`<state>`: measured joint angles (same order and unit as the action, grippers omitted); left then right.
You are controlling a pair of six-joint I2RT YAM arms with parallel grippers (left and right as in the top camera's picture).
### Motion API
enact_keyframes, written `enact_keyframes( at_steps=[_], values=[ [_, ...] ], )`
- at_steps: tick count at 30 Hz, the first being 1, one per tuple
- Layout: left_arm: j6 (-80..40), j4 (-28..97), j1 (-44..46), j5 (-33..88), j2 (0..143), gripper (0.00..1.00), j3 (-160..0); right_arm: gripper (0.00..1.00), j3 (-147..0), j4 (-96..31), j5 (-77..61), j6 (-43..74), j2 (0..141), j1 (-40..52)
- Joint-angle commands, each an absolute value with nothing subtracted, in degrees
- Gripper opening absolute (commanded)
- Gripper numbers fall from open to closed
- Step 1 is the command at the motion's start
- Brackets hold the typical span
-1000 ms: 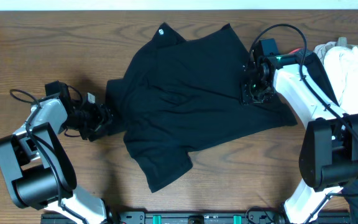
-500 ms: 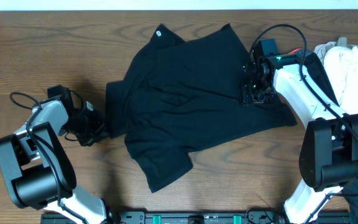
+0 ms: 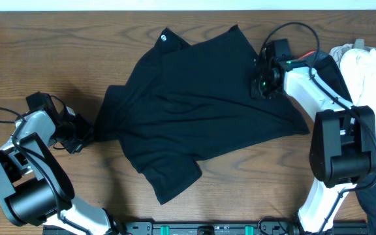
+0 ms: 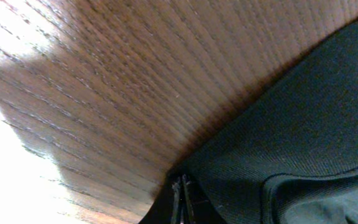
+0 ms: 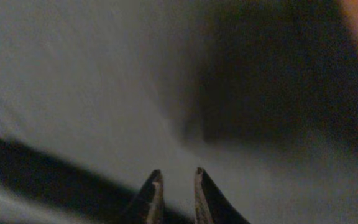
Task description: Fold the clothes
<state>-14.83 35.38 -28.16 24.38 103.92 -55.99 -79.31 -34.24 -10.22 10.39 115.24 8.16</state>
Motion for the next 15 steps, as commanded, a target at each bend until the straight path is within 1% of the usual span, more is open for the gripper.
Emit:
enact_keyframes(
  at_steps=[1, 6, 8, 15],
  values=[
    [-15.09, 34.89, -28.8, 11.55, 107.92, 0.06, -53.6, 0.09, -79.4, -29.8, -15.2, 14.81, 115.44, 7.14],
    [-15.09, 34.94, -28.8, 11.55, 107.92, 0.06, -53.6, 0.09, -79.4, -22.24, -15.27, 17.41, 118.1, 7.18],
    [-15.09, 34.81, -28.8, 11.57, 107.92, 0.06, -53.6, 0.07, -79.42, -19.99, -15.25, 18.52, 119.96, 7.16],
    [-13.76, 33.91, -28.8, 14.37, 107.92, 0.06, -53.6, 0.05, -79.68, -11.75, -15.11, 20.62, 127.26, 6.66]
  ],
)
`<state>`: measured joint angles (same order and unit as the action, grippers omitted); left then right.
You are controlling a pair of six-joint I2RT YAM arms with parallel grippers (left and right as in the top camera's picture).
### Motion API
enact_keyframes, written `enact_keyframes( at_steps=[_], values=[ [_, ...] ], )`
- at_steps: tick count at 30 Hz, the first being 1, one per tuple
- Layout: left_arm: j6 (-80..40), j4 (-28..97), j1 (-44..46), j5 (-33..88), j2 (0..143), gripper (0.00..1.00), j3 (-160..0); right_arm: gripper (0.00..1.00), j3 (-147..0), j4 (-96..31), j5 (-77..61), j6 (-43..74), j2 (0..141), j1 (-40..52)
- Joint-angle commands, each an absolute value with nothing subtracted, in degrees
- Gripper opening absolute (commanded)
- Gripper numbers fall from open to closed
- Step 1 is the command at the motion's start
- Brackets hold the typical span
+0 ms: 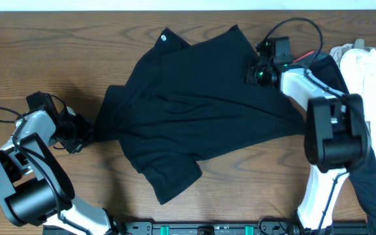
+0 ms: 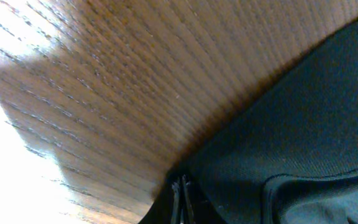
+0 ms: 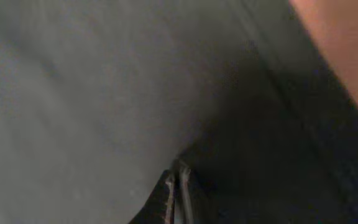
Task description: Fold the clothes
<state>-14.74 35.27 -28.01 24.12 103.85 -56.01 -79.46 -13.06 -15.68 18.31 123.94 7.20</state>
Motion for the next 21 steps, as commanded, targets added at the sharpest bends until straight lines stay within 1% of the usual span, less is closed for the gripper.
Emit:
enact_keyframes(
  at_steps=[1, 6, 9, 13, 15, 16, 17, 18, 19, 21],
  values=[
    [-13.76, 33.74, -28.8, 14.37, 107.92, 0.06, -53.6, 0.06, -79.83, -10.61, -14.76, 20.84, 128.11, 6.37],
    [-13.52, 33.23, -28.8, 14.41, 107.92, 0.06, -53.6, 0.04, -82.35, -8.47, -9.96, 23.31, 132.94, 4.12],
    [-12.86, 33.26, -28.8, 14.57, 107.92, 0.06, -53.6, 0.02, -85.73, -8.88, -10.07, 24.4, 136.53, 1.8],
    [-11.05, 33.08, -28.8, 15.75, 107.92, 0.06, -53.6, 0.02, -91.57, -11.05, -14.0, 24.27, 139.65, -1.04],
    [-10.28, 32.86, -28.8, 16.45, 107.92, 0.06, -53.6, 0.02, -93.67, -10.94, -17.52, 22.24, 139.74, -2.07],
    [-10.31, 32.77, -28.8, 16.47, 107.92, 0.06, -53.6, 0.04, -94.89, -11.07, -19.94, 20.51, 139.55, -2.46],
    [-10.31, 32.51, -28.8, 16.51, 107.92, 0.07, -53.6, 0.1, -96.31, -11.7, -22.85, 18.52, 139.33, -2.81],
    [-10.31, 32.29, -28.8, 16.51, 107.92, 0.08, -53.6, 0.18, -97.56, -12.62, -25.3, 17.06, 138.98, -3.11],
    [-10.31, 31.99, -28.8, 16.64, 107.92, 0.09, -53.63, 0.3, -98.83, -13.85, -27.68, 16.05, 138.54, -3.44],
    [-9.63, 31.9, -28.8, 17.87, 107.9, 0.11, -54.15, 0.46, -101.16, -16.8, -32.93, 14.35, 136.97, -4.12]
  ],
)
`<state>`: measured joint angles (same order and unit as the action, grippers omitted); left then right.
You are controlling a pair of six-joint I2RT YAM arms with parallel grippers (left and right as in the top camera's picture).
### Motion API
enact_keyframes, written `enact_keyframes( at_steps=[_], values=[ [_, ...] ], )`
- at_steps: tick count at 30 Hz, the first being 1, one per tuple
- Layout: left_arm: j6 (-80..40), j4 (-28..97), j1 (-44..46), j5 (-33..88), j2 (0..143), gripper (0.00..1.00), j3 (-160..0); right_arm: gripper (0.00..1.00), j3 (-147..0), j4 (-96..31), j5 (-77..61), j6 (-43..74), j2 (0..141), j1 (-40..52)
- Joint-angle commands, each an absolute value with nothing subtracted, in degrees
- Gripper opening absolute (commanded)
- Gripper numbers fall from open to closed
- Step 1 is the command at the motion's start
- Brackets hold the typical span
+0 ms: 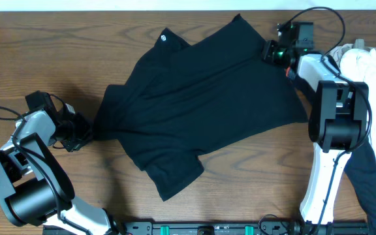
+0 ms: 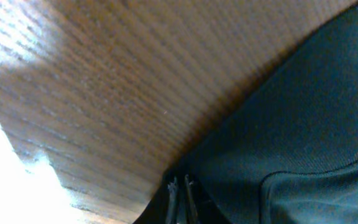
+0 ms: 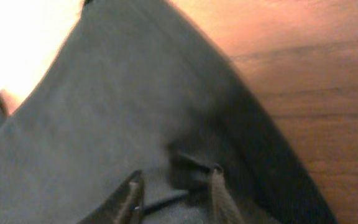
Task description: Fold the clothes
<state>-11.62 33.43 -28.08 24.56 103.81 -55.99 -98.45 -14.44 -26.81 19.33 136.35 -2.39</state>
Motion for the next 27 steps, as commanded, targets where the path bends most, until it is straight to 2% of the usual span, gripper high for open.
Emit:
enact_keyframes(
  at_steps=[1, 2, 3, 4, 8, 14, 16, 18, 22, 27],
  values=[
    [-8.93, 32.01, -28.8, 19.11, 107.83, 0.14, -54.65, 0.55, -101.84, -17.91, -35.07, 13.54, 136.05, -4.29],
    [-7.73, 32.08, -28.8, 20.75, 107.77, 0.17, -55.18, 0.62, -102.37, -19.14, -37.43, 12.58, 134.76, -4.58],
    [-6.68, 32.42, -28.8, 22.46, 107.61, 0.17, -55.88, 0.64, -102.48, -20.27, -39.29, 11.81, 133.14, -4.84],
    [-5.74, 33.1, -28.8, 24.16, 107.39, 0.24, -56.93, 0.64, -102.48, -21.74, -39.94, 11.38, 131.72, -4.97],
    [-3.29, 37.87, -28.8, 28.03, 105.6, 0.31, -61.93, 0.59, -102.48, -33.04, -39.0, 9.08, 124.44, -4.89],
    [-0.4, 43.03, -26.96, 33.08, 101.14, 0.3, -67.33, 0.4, -102.48, -56.4, -21.69, 8.91, 117.97, -3.27],
    [0.27, 43.92, -25.32, 33.08, 99.07, 0.23, -67.61, 0.33, -102.15, -63.35, -14.48, 8.97, 118.06, -2.31],
    [0.89, 44.16, -23.75, 33.06, 97.03, 0.21, -67.64, 0.27, -100.38, -66.87, -10.74, 9.19, 118.43, -1.45],
    [0.84, 44.6, -20.73, 33.01, 91.11, 0.21, -67.64, 0.18, -91.72, -65.49, -9.02, 9.91, 118.52, -0.45],
    [0.82, 46.11, -18.83, 32.99, 82.63, 0.21, -67.64, 0.16, -80.58, -54.33, -11.22, 10.41, 118.52, -0.45]
  ],
)
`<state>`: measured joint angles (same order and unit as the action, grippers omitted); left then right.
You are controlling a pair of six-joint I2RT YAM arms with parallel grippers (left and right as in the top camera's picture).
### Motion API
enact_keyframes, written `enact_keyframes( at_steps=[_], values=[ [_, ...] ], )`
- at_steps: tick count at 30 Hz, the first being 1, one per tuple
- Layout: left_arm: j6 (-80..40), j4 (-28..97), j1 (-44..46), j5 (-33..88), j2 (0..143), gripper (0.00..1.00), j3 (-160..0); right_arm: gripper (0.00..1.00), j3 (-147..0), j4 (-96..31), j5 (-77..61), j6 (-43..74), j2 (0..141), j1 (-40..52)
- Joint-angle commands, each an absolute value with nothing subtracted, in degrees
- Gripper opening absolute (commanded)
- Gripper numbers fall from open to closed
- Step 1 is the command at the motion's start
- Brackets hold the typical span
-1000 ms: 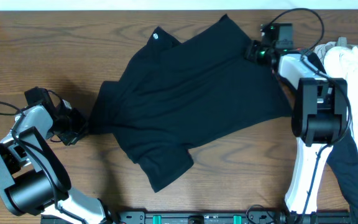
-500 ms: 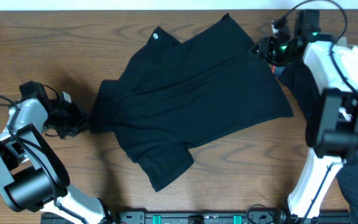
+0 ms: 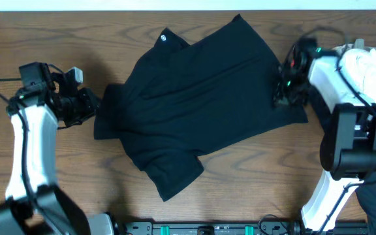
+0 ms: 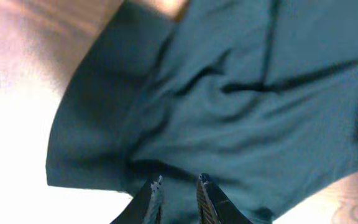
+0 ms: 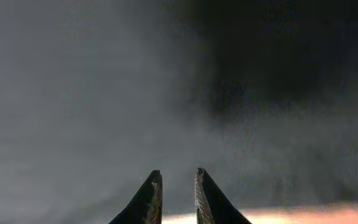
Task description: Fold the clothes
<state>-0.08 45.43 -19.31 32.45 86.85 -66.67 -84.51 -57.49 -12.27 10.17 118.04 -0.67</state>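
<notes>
A black T-shirt [image 3: 201, 98] lies spread flat across the wooden table [image 3: 38, 189], a small round label [image 3: 164, 38] at its far edge. My left gripper [image 3: 87, 104] hangs open just left of the left sleeve; in the left wrist view it [image 4: 179, 184] looks down on the sleeve [image 4: 104, 143] with nothing between its fingers. My right gripper [image 3: 282, 98] is over the shirt's right edge. The right wrist view shows it [image 5: 176, 176] open over the black cloth [image 5: 104, 74], holding nothing.
A heap of white and beige clothes [image 3: 367, 65] lies at the right edge of the table. A dark garment [image 3: 374, 189] hangs at the lower right. The right arm's cable [image 3: 325, 32] loops near the far edge.
My left gripper has let go of the left sleeve's edge, opened and now sits higher and farther back. My right gripper has moved from the shirt's far right corner to its right edge, still open.
My left gripper stayed shut on the left sleeve's edge at all three earlier moments. My right gripper sat slightly open on the shirt's rumpled upper right part, then shut on it, then stood open at the far right corner with that side flattened. Now both are open.
</notes>
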Motion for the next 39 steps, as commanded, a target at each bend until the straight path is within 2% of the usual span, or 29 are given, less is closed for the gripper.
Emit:
enact_keyframes(
  at_steps=[1, 7, 10, 17, 21, 25, 29, 33, 39],
  values=[
    [0.82, 46.3, -18.76, 32.99, 81.28, 0.22, -67.64, 0.15, -79.57, -52.71, -11.2, 10.44, 118.52, -0.45],
    [0.82, 47.53, -18.79, 32.62, 75.18, 0.22, -67.64, 0.1, -73.6, -48.1, -7.4, 12.82, 118.52, -0.58],
    [0.82, 47.55, -18.76, 32.36, 73.84, 0.22, -67.64, 0.04, -69.84, -51.35, 2.04, 19.84, 118.52, -1.17],
    [0.86, 47.37, -18.76, 32.34, 73.73, 0.23, -67.64, 0.01, -63.09, -59.99, 17.28, 29.06, 118.5, -2.63],
    [0.84, 46.41, -18.76, 30.57, 73.78, 0.27, -67.64, 0.01, -63.11, -62.81, 17.47, 29.76, 117.93, -2.66],
    [0.86, 43.72, -18.52, 30.44, 74.22, 0.33, -67.64, 0.02, -64.71, -62.13, 9.02, 24.34, 113.34, -2.72],
    [0.86, 39.55, -16.47, 30.44, 76.03, 0.36, -67.64, 0.14, -67.72, -59.88, -2.61, 16.45, 104.88, -2.72],
    [0.82, 34.33, -11.99, 30.44, 81.28, 0.36, -67.64, 0.44, -72.01, -57.3, -10.15, 15.77, 96.03, -2.66],
    [0.67, 23.29, -4.78, 30.41, 94.7, 0.38, -70.67, 0.51, -73.89, -51.11, -17.12, 15.57, 89.38, -1.74]
  ],
)
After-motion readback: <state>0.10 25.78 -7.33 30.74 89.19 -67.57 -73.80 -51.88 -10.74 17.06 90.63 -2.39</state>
